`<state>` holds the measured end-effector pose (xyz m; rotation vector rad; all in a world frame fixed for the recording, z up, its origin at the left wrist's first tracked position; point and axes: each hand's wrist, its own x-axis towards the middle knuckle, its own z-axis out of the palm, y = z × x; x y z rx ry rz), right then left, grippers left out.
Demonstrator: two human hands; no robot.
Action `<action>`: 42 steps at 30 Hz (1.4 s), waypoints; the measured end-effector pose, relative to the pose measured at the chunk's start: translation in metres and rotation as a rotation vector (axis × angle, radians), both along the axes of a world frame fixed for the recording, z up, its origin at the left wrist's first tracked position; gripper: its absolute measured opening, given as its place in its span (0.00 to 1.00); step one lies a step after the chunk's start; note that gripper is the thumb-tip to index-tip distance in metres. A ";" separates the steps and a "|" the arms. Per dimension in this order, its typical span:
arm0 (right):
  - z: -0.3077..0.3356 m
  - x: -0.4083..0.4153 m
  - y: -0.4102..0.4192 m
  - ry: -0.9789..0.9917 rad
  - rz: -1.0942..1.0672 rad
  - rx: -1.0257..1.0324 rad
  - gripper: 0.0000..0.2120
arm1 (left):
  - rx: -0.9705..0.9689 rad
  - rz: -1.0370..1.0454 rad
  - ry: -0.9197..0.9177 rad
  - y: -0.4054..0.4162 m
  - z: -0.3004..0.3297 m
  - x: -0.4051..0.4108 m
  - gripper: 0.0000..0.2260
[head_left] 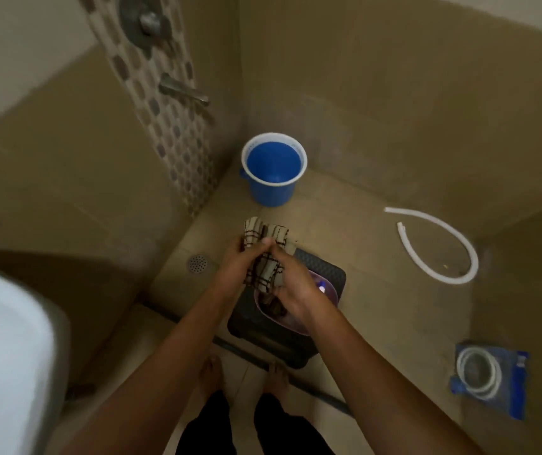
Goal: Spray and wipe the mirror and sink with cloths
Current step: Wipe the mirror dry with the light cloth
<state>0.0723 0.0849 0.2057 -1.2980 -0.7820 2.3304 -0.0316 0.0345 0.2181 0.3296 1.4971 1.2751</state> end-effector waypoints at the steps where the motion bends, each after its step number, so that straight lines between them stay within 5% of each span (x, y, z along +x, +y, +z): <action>1: 0.004 -0.006 -0.005 0.002 0.011 0.017 0.17 | 0.003 0.033 0.051 -0.010 0.002 -0.009 0.15; 9: 0.032 -0.051 -0.047 0.141 0.247 0.100 0.16 | -0.032 0.261 0.136 -0.097 0.033 -0.076 0.09; 14: 0.047 -0.082 -0.094 0.234 0.443 0.118 0.25 | 0.035 0.324 0.145 -0.168 0.053 -0.100 0.10; 27: 0.102 -0.152 -0.308 0.245 0.758 0.366 0.21 | 0.091 0.494 0.307 -0.419 0.103 -0.132 0.10; 31: 0.117 -0.166 -0.373 0.262 0.787 0.394 0.14 | 0.048 0.592 0.468 -0.482 0.118 -0.140 0.11; 42: 0.183 -0.214 -0.441 0.392 0.786 0.474 0.15 | -0.113 0.656 0.982 -0.556 0.177 -0.171 0.07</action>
